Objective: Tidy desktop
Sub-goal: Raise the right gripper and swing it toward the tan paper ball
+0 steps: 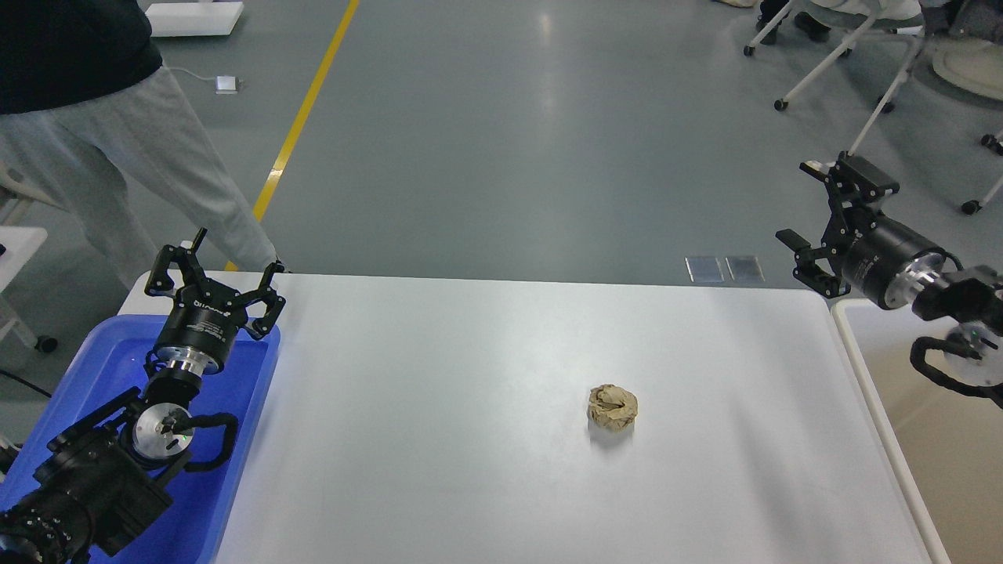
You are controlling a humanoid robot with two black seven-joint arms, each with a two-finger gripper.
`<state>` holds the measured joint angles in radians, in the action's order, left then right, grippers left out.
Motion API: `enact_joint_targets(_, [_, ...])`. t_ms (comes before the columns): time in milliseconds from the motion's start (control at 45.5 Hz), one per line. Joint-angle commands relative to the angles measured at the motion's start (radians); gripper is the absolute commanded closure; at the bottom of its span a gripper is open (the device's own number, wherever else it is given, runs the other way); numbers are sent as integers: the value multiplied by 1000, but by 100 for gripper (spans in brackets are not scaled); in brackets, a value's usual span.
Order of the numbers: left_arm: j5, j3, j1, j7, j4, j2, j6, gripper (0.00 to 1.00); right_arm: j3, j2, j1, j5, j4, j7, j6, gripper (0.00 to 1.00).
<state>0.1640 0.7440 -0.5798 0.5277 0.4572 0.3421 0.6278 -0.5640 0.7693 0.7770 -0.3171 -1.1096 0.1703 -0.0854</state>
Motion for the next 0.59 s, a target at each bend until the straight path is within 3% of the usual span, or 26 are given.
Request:
enact_joint_targets(0, [0,0,0,0,0,0,1,0,307,65,246,-161,-81,-11,10,0])
enact_joint_targets(285, [0,0,0,0,0,0,1,0,769,-82,551,-341,-79,-23,30,0])
enact_joint_targets(505, [0,0,0,-2,0,0,1,0,845,-215,650,-381,-70,-23,32,0])
enact_joint_targets(571, [0,0,0,-2,0,0,1,0,863,-254,659,-390,-67,-44,33,0])
